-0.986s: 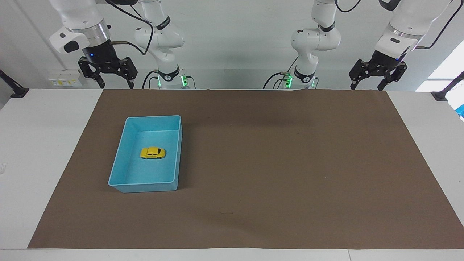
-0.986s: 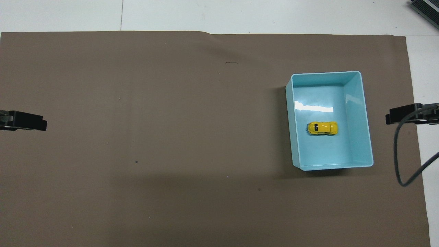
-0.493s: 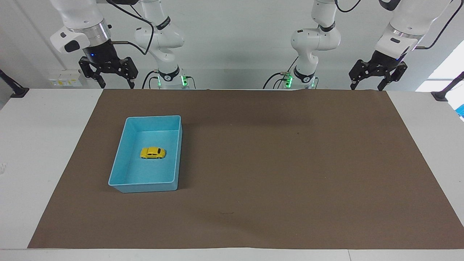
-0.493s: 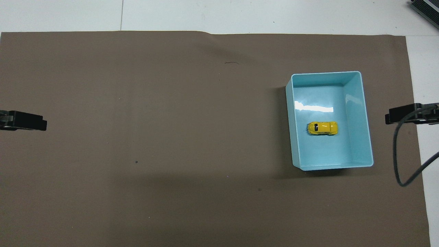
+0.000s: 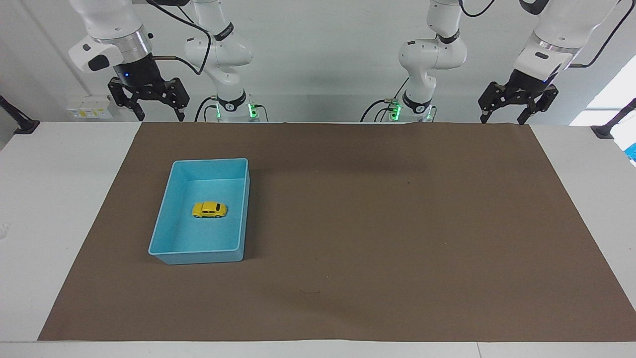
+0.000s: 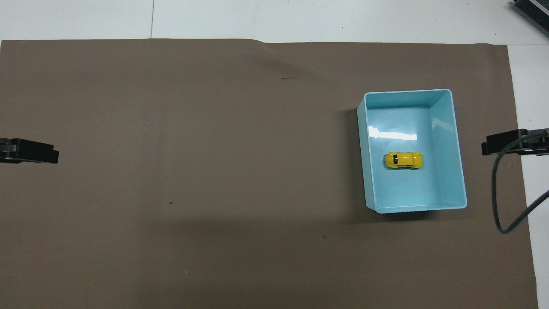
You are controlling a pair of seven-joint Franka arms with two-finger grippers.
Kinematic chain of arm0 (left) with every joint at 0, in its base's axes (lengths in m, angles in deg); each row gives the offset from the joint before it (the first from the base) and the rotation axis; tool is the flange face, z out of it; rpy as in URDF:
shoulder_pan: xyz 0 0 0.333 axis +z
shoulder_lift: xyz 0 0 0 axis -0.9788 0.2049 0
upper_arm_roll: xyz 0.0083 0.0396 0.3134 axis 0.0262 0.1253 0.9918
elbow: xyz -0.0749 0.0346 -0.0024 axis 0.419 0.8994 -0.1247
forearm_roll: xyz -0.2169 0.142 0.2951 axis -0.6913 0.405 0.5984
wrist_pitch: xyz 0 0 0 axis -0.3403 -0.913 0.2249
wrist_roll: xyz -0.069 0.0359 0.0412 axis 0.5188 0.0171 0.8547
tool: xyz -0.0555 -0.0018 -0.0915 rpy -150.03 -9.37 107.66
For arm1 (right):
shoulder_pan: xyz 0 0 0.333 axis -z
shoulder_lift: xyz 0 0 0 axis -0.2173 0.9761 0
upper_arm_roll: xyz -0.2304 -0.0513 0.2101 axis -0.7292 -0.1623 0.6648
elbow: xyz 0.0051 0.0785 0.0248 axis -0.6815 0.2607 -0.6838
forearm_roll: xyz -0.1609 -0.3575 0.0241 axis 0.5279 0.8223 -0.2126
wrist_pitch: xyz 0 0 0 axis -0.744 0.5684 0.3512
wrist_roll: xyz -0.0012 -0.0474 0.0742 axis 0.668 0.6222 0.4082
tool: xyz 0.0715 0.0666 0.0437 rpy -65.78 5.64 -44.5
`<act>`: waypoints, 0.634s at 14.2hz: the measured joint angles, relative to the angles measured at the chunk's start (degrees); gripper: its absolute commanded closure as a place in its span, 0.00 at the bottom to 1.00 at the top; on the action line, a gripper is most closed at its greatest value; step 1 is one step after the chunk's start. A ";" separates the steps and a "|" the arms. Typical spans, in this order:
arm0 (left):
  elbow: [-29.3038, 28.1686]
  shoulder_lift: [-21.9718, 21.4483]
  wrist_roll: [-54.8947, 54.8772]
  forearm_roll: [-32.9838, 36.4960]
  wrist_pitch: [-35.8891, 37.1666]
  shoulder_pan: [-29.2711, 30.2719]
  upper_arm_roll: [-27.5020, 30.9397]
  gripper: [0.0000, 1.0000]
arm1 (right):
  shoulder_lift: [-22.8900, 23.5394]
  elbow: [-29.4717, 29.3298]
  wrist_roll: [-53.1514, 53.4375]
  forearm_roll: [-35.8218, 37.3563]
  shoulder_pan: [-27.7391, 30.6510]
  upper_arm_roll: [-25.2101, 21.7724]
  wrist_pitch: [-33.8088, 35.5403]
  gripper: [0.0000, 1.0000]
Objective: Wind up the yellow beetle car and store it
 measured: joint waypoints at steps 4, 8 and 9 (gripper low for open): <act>0.00 0.00 0.00 0.00 0.00 0.00 0.00 0.00 | 0.00 0.00 0.00 -0.37 -0.05 0.03 0.00 0.00; 0.00 0.00 0.00 0.00 0.00 0.00 0.00 0.00 | 0.00 0.00 0.00 -0.49 -0.19 0.03 0.00 0.00; 0.00 0.00 0.00 0.00 0.00 0.00 0.00 0.00 | 0.00 0.00 0.00 -0.49 -0.27 0.03 0.00 0.00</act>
